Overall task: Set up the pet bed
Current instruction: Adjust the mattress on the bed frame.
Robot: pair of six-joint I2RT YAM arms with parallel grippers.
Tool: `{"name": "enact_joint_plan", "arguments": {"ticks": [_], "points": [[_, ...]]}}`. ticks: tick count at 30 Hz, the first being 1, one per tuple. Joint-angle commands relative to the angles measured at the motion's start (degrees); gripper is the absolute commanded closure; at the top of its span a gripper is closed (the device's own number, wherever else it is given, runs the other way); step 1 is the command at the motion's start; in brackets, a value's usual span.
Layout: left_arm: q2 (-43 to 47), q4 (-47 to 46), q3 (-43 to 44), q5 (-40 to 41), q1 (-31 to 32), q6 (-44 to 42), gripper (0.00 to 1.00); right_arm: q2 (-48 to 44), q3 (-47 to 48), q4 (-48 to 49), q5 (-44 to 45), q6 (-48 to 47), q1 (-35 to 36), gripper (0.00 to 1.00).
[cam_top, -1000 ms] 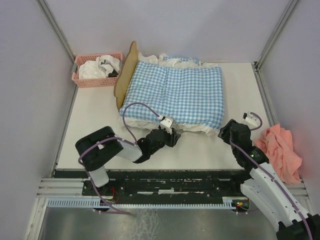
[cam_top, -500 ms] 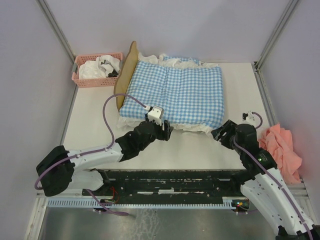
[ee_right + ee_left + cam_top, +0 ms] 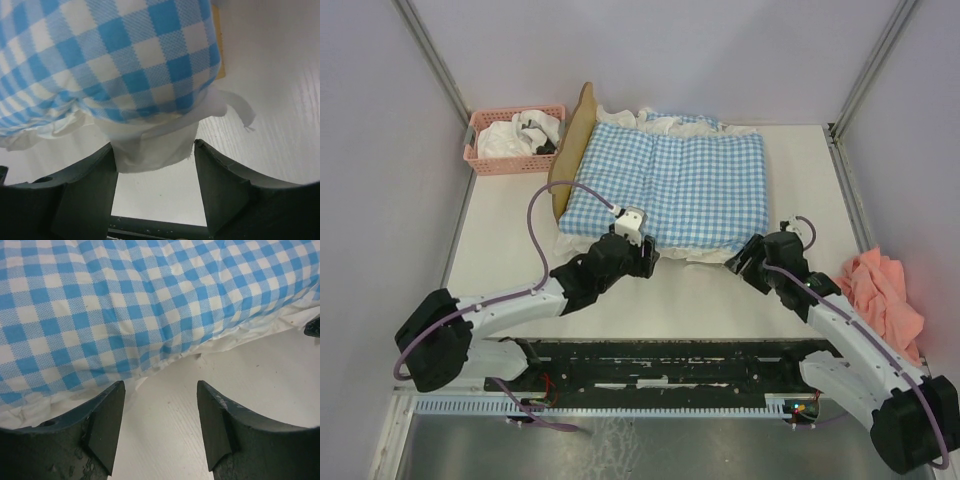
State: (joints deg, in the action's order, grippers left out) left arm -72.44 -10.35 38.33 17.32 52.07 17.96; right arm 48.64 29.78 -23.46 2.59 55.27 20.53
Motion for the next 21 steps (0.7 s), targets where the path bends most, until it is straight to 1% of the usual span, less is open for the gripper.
{"name": "enact_joint_plan", "arguments": {"ticks": [1,3,4,5,7,9,11,15,18,21], "points": [[-1.5,-1.5,1.7,-2.0,-0.6,-0.4,0.34,3.2,2.1,1.1,3.9,-2.6,0.2,0.37],[-2.0,-1.2,1.4,-2.0,-1.1,0.1,0.35,2.6,1.7,-0.2,6.2,-4.1,0.3,0.54],[-2.1,-0.9,1.2,-2.0,-1.9,0.5,0.35,2.0,1.4,-1.1,7.7,-4.6,0.2,0.68],[-2.3,-0.8,0.8,-2.1,-2.4,0.7,0.36,1.5,1.1,-1.6,9.0,-5.4,0.3,0.77],[-2.6,0.1,0.3,1.0,-2.8,0.2,0.39,0.8,0.5,-1.9,11.2,-6.9,0.2,0.89],[-3.0,0.0,-0.9,5.6,-3.2,0.3,0.40,1.1,0.1,-1.7,12.5,-7.9,0.1,0.97],[-3.5,-1.5,-2.7,6.1,-5.1,1.3,0.41,2.1,-0.3,-1.1,12.9,-8.0,0.2,0.98],[-5.4,-1.6,-4.2,3.2,-9.2,3.7,0.47,5.0,-1.3,-0.4,14.7,-7.4,0.2,0.98],[-4.4,-1.8,-5.2,1.7,-9.8,4.3,0.49,5.7,-2.3,-0.4,17.6,-6.9,0.2,0.98],[-0.5,-0.2,-5.3,0.6,-9.7,5.0,0.49,4.3,-2.6,-1.1,19.7,-7.1,0.2,0.98]]}}
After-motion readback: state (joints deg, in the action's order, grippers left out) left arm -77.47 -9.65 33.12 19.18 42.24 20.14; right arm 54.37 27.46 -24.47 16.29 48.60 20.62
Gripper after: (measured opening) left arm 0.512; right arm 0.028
